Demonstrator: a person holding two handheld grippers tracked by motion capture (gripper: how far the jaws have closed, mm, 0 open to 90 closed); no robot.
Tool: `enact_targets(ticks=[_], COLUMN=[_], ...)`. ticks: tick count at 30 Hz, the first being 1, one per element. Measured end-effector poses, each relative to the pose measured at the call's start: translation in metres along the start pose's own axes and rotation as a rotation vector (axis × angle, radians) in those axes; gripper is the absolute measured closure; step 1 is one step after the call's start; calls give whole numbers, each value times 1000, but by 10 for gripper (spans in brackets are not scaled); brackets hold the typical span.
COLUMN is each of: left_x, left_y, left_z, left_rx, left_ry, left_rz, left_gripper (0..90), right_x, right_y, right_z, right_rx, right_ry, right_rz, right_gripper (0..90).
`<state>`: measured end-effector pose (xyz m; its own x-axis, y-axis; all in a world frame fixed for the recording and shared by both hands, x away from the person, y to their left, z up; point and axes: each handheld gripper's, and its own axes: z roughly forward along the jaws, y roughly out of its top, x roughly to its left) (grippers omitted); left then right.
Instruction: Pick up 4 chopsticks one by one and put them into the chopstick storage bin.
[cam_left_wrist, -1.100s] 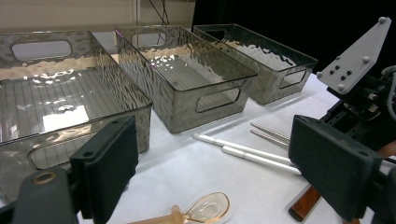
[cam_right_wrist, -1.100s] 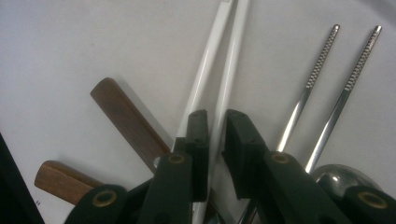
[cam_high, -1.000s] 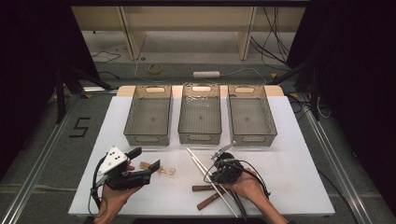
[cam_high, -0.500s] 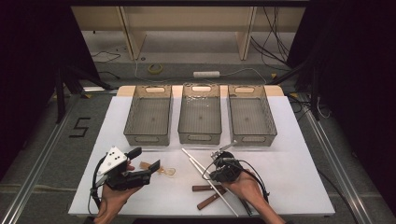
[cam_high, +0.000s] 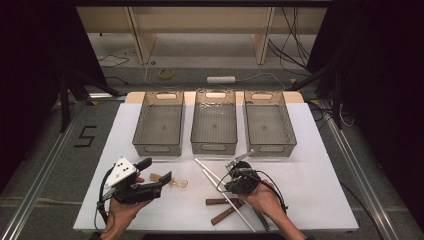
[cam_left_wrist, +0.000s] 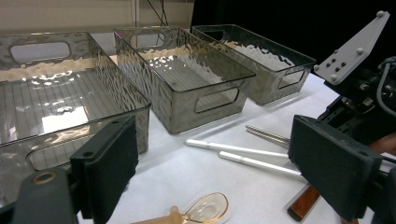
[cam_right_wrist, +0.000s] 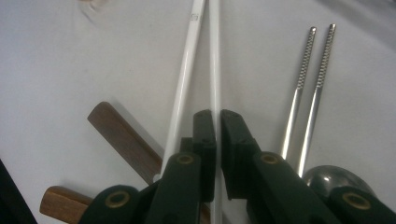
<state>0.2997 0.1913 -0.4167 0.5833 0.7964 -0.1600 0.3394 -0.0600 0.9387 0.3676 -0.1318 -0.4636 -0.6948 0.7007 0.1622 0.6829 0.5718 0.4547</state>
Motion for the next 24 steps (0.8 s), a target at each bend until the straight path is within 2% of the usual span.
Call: enact_targets(ticks=[12, 15, 16, 17, 20, 24], left_x=[0, 0, -1, -1, -4, -11], left_y=[0, 0, 1, 1, 1, 3], left_z=[2, 5, 8, 8, 16, 28], left_rx=[12, 31, 56, 56, 102, 156], left_ry=[-4, -23, -46, -46, -69, -102], left_rz=[-1, 0, 8, 8, 41, 98], left_gripper=[154, 155, 154, 155, 155, 155], right_x=[-5, -4, -3, -3, -1, 1], right_y=[1, 1, 1, 1, 0, 0], right_z=[-17, -27, -29, -29, -34, -40], right_rx=[-33, -41, -43, -43, -44, -38], right_ry=[13, 16, 19, 19, 23, 36], right_rz=[-52, -100, -106, -106, -142, -178], right_gripper=[860, 860, 860, 860, 860, 860])
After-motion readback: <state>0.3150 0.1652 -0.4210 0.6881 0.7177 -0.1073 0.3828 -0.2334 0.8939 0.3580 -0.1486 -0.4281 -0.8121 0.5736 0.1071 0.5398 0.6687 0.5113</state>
